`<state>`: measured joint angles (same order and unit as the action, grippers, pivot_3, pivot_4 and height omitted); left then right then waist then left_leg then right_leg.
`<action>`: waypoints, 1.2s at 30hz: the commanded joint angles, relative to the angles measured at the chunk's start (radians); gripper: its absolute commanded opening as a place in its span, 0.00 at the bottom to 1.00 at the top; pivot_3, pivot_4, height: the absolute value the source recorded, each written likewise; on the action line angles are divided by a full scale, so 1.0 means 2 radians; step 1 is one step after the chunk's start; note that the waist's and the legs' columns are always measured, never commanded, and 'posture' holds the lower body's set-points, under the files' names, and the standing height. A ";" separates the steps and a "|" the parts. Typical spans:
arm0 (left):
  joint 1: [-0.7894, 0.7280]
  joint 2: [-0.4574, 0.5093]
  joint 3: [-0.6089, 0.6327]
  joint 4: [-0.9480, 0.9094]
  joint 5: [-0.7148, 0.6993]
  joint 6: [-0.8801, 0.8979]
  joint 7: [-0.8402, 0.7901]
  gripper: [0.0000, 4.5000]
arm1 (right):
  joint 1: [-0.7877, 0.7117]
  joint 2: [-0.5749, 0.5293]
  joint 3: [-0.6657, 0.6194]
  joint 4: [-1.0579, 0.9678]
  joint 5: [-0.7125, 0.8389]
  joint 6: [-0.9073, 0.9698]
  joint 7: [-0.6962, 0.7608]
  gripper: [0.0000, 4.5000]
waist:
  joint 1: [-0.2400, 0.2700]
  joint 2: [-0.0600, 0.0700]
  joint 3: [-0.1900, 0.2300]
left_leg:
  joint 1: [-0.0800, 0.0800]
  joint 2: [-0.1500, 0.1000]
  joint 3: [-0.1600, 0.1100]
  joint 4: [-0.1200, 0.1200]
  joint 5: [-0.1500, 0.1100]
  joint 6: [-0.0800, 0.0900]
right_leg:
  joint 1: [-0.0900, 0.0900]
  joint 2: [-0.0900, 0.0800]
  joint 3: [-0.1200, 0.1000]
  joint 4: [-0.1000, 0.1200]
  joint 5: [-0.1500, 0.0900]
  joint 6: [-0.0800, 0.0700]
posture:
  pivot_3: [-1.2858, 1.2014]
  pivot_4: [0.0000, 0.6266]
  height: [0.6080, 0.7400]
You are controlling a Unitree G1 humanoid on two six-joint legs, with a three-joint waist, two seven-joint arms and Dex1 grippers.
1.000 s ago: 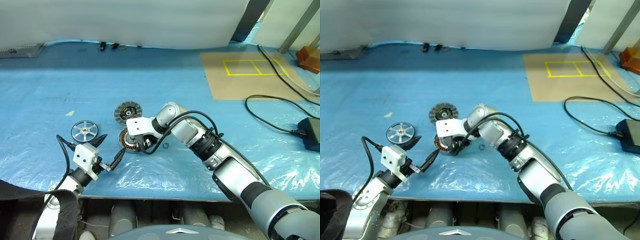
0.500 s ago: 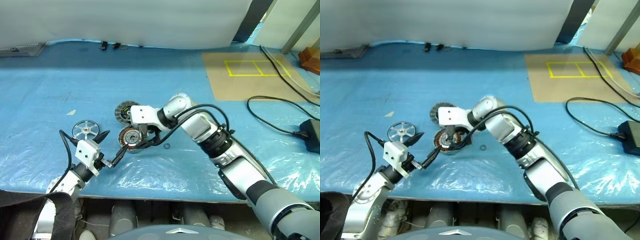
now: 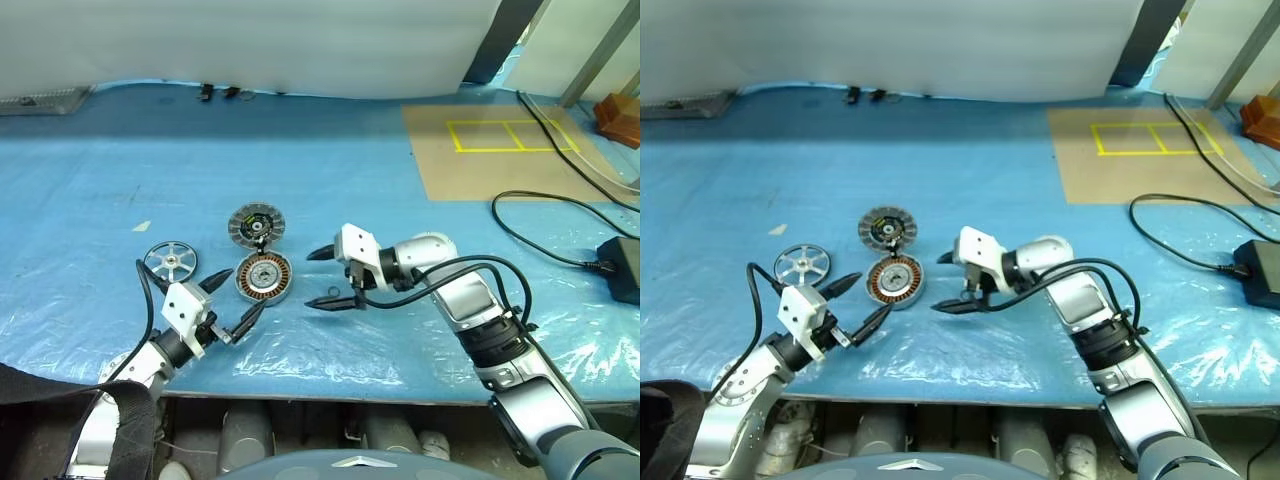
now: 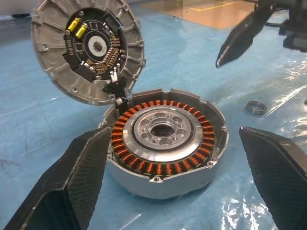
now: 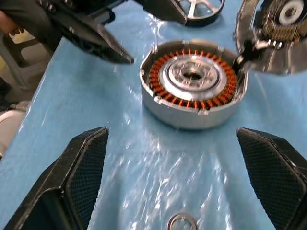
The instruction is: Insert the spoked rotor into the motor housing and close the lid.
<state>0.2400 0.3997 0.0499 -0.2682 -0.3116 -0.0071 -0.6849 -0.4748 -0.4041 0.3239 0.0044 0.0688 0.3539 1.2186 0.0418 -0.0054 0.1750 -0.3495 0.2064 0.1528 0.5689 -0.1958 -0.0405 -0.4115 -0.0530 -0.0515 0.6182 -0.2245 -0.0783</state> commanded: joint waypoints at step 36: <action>0.006 0.010 -0.001 -0.033 -0.013 0.013 -0.006 1.00 | 0.031 -0.025 0.012 0.110 -0.029 -0.145 -0.060 0.13 | 0.000 0.000 0.000 | 0.000 0.000 0.000 -0.001 0.000 0.000 | 0.002 0.000 0.000 -0.002 -0.001 0.002 | 0.52 0.24 1.00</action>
<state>0.2441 0.4092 0.0297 -0.2895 -0.3210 0.0226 -0.6938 -0.4138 -0.4561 0.3390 0.2213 0.0255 0.0716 1.1116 0.0425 -0.0054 0.1750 -0.3498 0.2060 0.1528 0.5675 -0.1958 -0.0402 -0.4071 -0.0532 -0.0522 0.6150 -0.2262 -0.0752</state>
